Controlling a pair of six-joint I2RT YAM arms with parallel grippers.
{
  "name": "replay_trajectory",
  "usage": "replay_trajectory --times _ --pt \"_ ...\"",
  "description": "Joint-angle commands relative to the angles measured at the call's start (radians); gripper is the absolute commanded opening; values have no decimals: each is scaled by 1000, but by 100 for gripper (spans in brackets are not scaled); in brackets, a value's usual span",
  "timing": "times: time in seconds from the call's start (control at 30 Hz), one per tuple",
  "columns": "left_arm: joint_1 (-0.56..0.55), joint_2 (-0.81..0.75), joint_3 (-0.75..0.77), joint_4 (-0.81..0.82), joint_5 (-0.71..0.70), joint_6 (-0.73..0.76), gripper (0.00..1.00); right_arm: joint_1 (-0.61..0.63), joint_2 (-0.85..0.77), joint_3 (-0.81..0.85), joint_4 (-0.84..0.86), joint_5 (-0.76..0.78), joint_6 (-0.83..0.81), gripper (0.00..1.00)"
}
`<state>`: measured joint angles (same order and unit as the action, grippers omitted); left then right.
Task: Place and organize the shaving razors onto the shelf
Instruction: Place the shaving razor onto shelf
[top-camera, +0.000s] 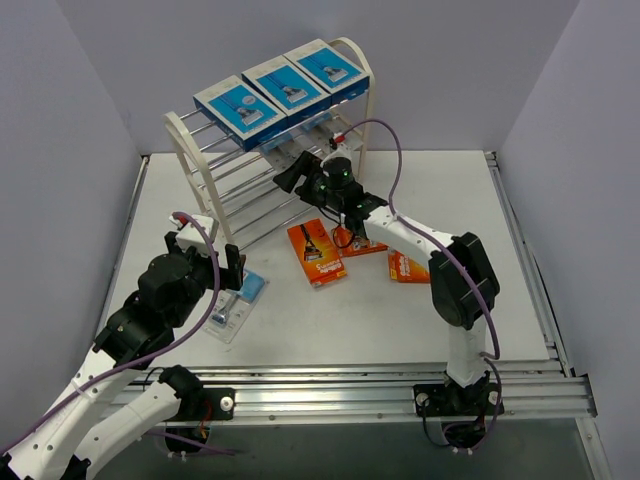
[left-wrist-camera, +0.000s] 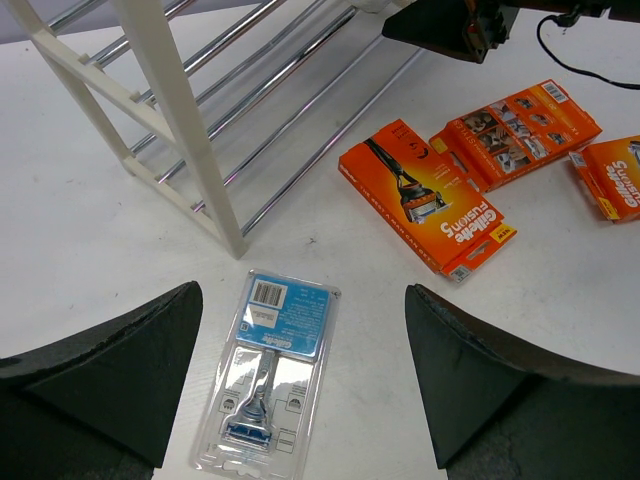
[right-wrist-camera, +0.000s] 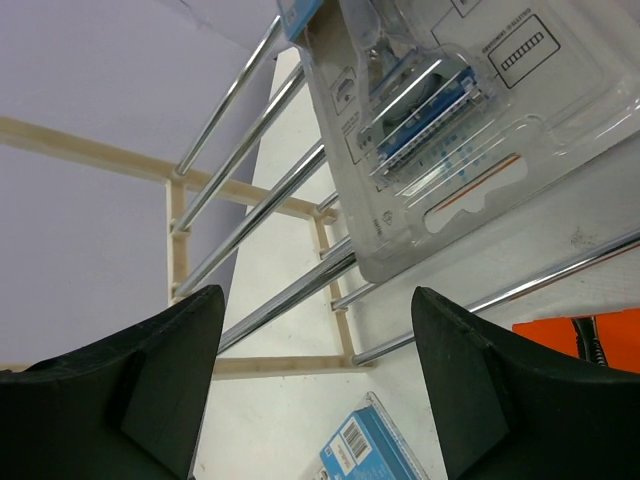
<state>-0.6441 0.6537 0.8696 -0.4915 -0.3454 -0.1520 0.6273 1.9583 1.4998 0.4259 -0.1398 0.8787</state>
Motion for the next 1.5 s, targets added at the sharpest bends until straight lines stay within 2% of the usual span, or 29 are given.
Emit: replay_trajectory --times 0.0,0.37,0.6,0.9,1.07,1.17,1.3,1.47 --pt "6 -9 14 5 -18 9 91 -9 -110 -22 25 -6 -24 71" --pt "6 -12 14 4 -29 11 91 -57 -298 -180 -3 57 -70 71" --pt "6 -14 14 4 -27 9 91 -48 -380 -257 103 135 -243 64" --pt "8 -8 14 2 -38 15 91 -11 -285 -199 198 213 -558 56" --pt "8 -5 14 4 -40 19 91 2 -231 -194 270 238 -627 54" --pt "8 -3 14 4 -43 20 91 6 -190 -176 289 233 -655 56" --pt "8 -2 9 7 -40 22 91 17 -142 -145 309 252 -692 65" --pt "8 11 11 5 -29 23 91 18 -113 -122 327 253 -721 68"
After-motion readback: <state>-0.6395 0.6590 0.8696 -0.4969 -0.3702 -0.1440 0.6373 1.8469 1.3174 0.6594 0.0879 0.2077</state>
